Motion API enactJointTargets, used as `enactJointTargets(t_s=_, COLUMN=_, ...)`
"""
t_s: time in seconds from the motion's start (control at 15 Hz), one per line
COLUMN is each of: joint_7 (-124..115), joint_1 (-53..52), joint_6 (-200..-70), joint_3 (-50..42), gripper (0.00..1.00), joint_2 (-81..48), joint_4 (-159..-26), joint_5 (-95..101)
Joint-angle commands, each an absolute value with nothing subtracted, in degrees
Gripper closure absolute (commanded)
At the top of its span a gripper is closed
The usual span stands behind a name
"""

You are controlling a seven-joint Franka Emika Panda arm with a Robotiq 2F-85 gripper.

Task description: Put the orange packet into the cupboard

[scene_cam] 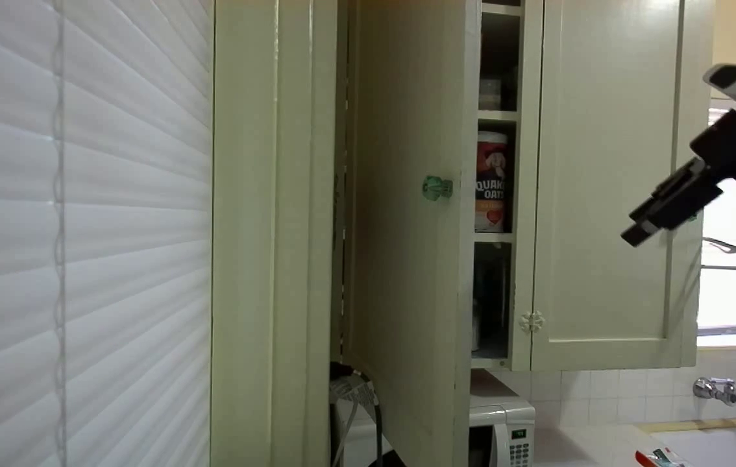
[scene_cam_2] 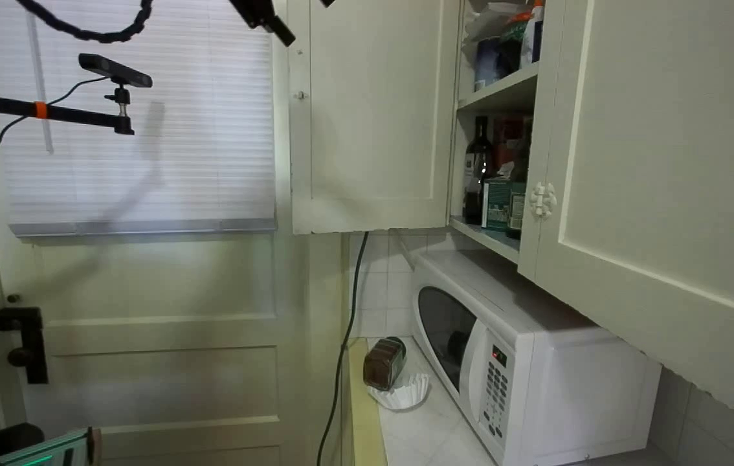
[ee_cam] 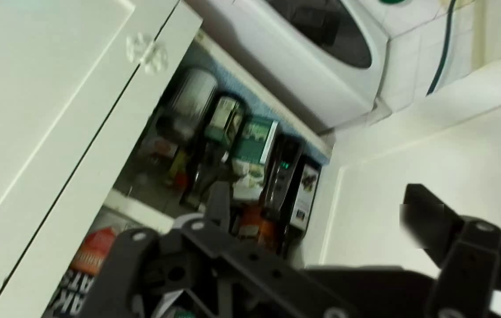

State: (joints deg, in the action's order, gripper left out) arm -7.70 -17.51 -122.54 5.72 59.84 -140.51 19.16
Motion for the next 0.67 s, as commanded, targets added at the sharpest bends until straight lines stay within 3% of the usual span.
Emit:
enactJointTargets(t_s=0.0, joint_7=-5.34, joint_1=-14.2, joint_6=-119.91, joint_3=8.02, gripper=0.0, joint_2=62.63, joint_4=-142.93, joint_5=13.95)
enactJointTargets(t_s=0.6, joint_7=-5.66, joint_1=-13.66, joint_6=-116.58, joint_3=9.21, gripper=0.0, joint_2=68.31, joint_4=-148.34, joint_5=11.87)
